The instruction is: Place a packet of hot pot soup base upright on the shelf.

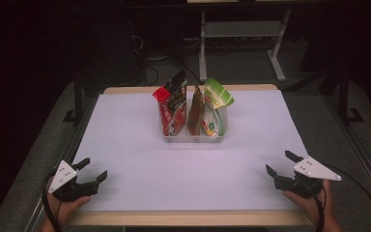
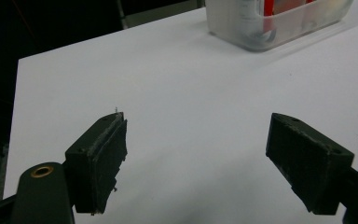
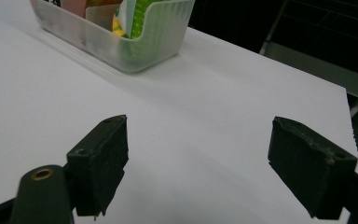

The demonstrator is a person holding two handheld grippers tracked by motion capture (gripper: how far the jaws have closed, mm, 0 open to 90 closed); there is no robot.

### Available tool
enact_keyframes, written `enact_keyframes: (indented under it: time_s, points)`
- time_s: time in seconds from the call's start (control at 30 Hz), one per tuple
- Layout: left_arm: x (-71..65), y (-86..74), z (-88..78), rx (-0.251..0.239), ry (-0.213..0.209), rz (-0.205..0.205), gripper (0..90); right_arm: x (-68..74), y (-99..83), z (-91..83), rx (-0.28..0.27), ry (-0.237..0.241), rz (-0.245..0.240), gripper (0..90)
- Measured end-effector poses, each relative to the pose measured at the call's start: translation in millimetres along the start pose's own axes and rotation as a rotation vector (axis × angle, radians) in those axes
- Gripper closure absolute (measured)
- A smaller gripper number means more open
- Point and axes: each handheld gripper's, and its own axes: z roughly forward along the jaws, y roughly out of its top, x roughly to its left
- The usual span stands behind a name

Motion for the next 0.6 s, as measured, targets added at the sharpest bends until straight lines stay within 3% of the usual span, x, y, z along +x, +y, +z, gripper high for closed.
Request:
enact_keyframes:
  time_s: [0.6]
  points:
    - [-3.3,0.8,1.4,0.022,0.004,0.027,19.6,4.0,0.7,3.4,0.012,0.018,-0.016,18.7]
